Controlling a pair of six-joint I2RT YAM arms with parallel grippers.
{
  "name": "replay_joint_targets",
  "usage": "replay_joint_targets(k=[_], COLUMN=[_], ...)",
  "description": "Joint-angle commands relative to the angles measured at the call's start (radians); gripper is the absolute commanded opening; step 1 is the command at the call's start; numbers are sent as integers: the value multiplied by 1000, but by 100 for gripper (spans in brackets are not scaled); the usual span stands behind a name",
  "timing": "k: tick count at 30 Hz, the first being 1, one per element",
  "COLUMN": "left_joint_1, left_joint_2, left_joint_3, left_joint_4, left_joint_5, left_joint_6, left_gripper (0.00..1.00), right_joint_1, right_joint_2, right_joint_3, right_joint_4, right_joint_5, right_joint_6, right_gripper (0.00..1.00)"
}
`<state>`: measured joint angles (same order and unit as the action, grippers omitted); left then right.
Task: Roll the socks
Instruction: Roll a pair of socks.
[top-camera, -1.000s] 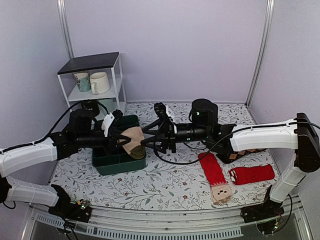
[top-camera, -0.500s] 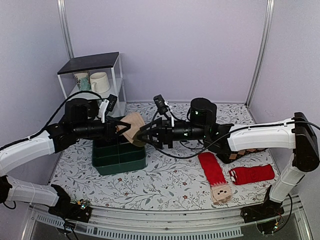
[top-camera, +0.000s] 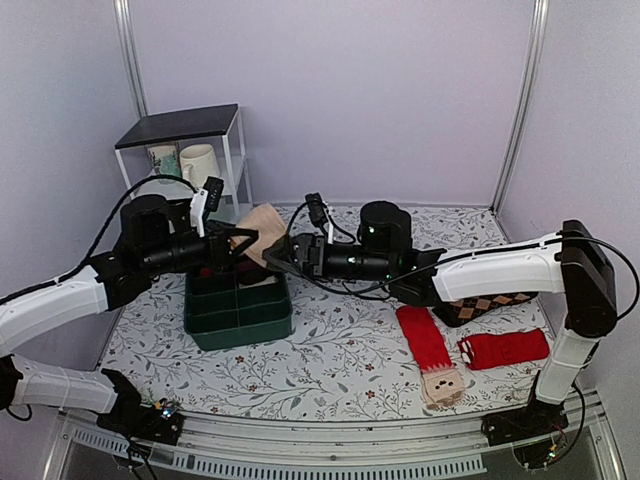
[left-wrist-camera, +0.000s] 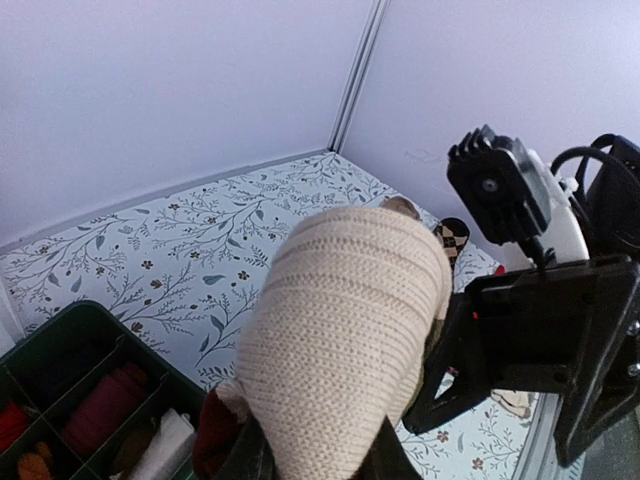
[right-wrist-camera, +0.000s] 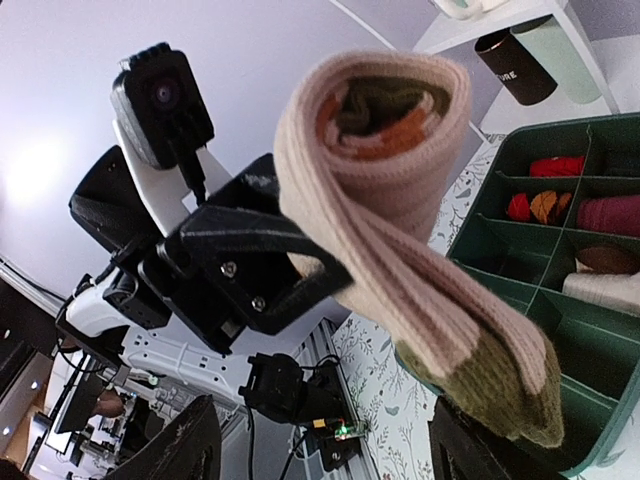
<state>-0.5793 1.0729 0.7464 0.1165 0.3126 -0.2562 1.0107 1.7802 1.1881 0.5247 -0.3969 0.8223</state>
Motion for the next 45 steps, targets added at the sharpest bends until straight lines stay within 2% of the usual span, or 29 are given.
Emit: replay_joint_targets(k=[1, 6, 17, 28, 45], left_joint_1=[13, 14, 11, 7, 4], left_joint_2=[-16, -24, -33, -22, -11], left_joint_3=[-29, -51, -63, -80, -94], left_joint_4=[72, 93, 114, 170, 213], left_joint_5=[-6, -2, 47, 101, 153], left_joint_6=[17, 43, 38, -9, -63], left_gripper=[0, 0, 0, 0, 0], right_joint_1=[-1, -17, -32, -43, -50], right_joint_2=[58, 78, 119, 191, 241], right_joint_3=[51, 51, 104, 189, 209], right_joint_4=[83, 103, 125, 193, 384], right_joint_5=[42, 55, 87, 30, -54], right_joint_6=[87, 156, 172, 183, 195], right_gripper=[72, 73, 80, 80, 63])
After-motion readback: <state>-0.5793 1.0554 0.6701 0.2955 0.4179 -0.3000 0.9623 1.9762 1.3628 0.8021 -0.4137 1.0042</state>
